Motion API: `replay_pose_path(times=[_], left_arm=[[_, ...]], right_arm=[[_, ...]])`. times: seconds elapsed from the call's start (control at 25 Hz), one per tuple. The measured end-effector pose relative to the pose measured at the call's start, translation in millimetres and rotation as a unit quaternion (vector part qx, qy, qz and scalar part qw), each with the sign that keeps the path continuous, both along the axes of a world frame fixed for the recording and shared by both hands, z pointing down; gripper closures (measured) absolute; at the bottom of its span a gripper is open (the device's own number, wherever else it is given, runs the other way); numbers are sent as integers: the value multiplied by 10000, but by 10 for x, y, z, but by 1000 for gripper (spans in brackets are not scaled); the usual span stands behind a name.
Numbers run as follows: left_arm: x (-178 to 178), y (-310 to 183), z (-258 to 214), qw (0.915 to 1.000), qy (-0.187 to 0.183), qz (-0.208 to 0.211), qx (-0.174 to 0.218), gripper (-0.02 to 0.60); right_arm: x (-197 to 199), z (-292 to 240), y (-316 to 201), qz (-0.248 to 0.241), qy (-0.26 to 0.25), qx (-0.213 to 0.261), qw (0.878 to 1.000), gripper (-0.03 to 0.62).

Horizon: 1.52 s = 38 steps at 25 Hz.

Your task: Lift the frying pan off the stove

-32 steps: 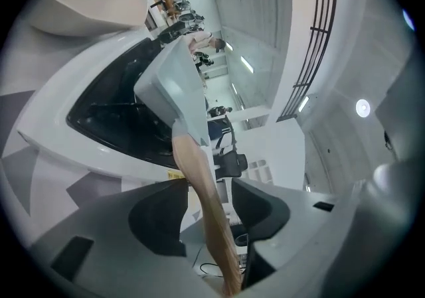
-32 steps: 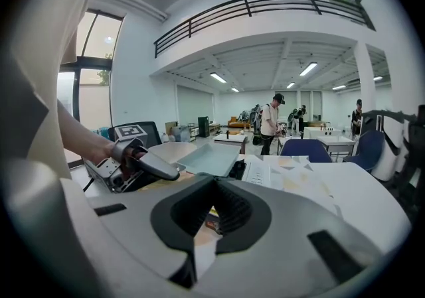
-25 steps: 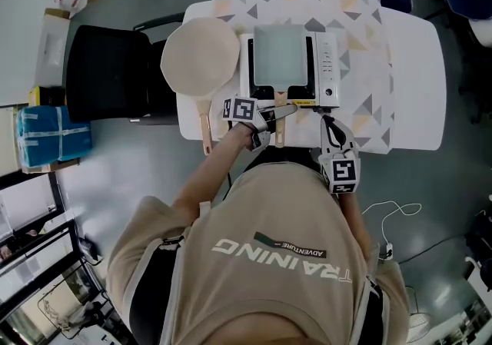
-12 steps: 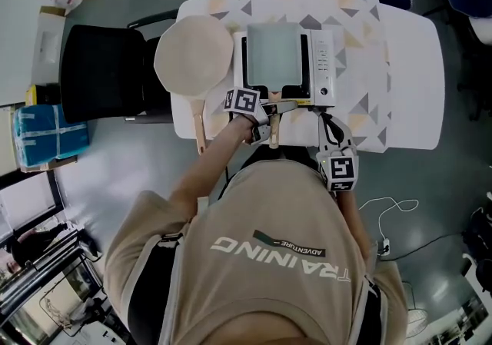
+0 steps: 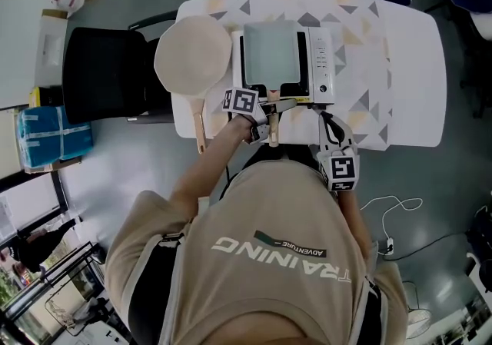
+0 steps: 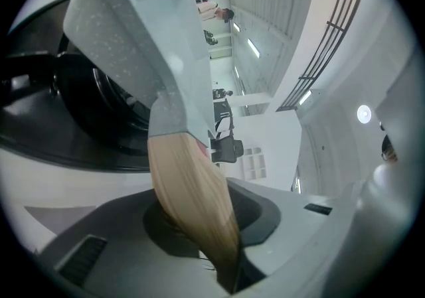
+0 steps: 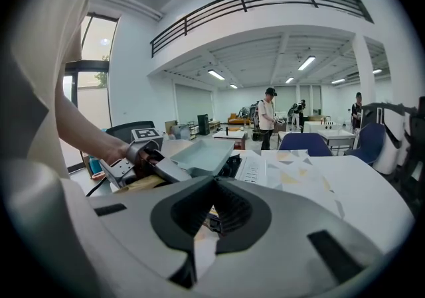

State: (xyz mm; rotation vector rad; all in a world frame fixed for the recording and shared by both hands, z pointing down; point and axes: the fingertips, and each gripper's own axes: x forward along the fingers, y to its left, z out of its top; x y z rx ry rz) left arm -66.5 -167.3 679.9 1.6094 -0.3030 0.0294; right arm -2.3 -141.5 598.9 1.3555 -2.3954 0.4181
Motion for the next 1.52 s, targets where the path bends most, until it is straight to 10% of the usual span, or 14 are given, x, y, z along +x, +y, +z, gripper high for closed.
replay_pose_path(times=[1.52], left_arm=[[-51, 469, -615, 9992, 170, 211, 280, 479]], right_arm=[[102, -161, 122, -203, -93, 305, 9993, 595]])
